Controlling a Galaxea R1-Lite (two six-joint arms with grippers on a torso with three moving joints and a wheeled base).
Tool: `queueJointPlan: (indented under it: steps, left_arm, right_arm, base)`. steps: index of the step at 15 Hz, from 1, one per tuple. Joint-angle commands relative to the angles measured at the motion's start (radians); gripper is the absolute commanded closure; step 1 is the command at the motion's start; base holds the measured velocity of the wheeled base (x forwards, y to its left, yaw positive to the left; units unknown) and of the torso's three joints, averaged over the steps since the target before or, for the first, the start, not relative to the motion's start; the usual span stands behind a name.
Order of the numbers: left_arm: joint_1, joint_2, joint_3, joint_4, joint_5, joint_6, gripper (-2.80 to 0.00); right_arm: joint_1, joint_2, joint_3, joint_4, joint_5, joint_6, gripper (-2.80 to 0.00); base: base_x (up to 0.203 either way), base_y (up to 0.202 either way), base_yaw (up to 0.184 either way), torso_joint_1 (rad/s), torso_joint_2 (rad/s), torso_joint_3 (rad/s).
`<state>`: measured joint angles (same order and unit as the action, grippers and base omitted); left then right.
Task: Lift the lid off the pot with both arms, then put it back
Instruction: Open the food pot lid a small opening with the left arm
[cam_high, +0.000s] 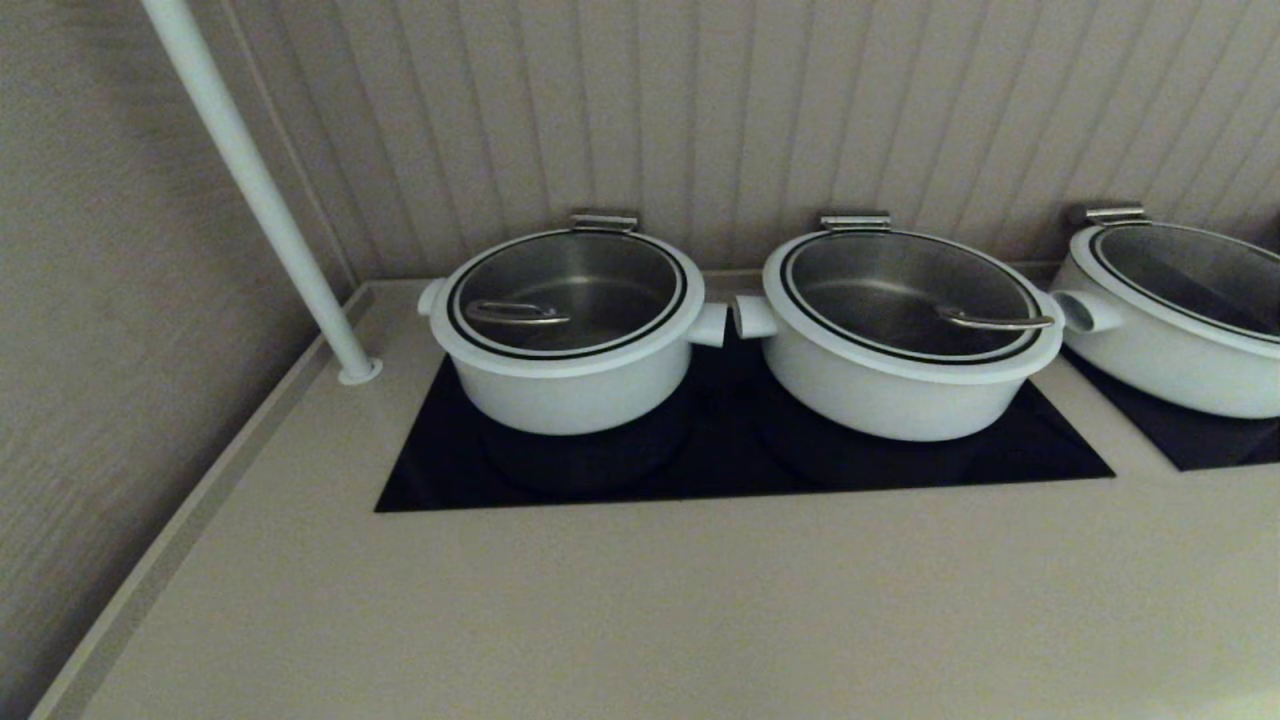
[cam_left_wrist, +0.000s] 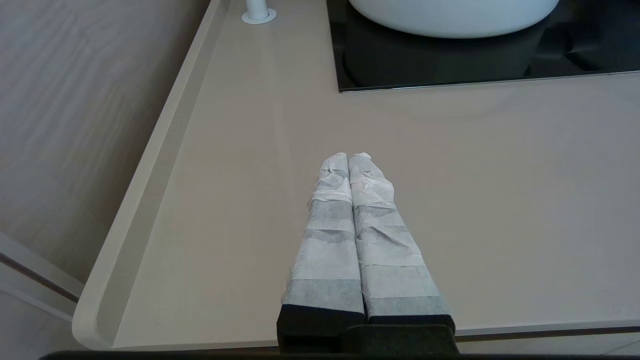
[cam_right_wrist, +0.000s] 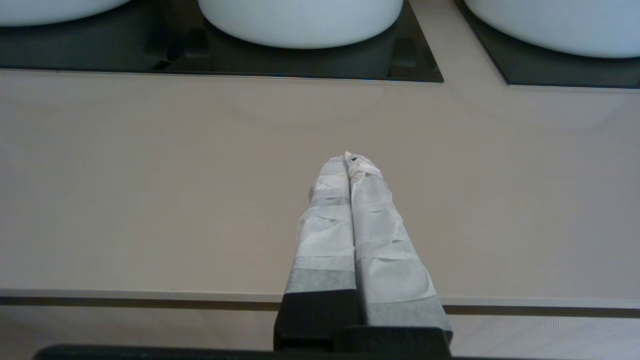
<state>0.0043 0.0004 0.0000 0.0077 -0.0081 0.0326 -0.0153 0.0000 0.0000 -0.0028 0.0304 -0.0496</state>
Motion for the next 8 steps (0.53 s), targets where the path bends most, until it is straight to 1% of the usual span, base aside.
queueJointPlan:
  steps: [1, 6, 8]
  left_arm:
    - [0.0, 0.0, 0.0, 0.0, 0.0, -0.002, 0.0]
    - [0.0, 0.0, 0.0, 0.003, -0.006, 0.016, 0.0]
    - [0.0, 0.0, 0.0, 0.0, -0.007, 0.052, 0.0]
  right_arm:
    - [0.0, 0.0, 0.0, 0.0, 0.0, -0.001, 0.0]
    - [0.0, 0.0, 0.0, 0.0, 0.0, -0.001, 0.0]
    - [0.0, 0.0, 0.0, 0.0, 0.0, -0.001, 0.0]
  base:
    - [0.0, 0.0, 0.0, 0.0, 0.0, 0.0]
    - [0.0, 0.0, 0.0, 0.0, 0.0, 0.0]
    - [0.0, 0.0, 0.0, 0.0, 0.0, 0.0]
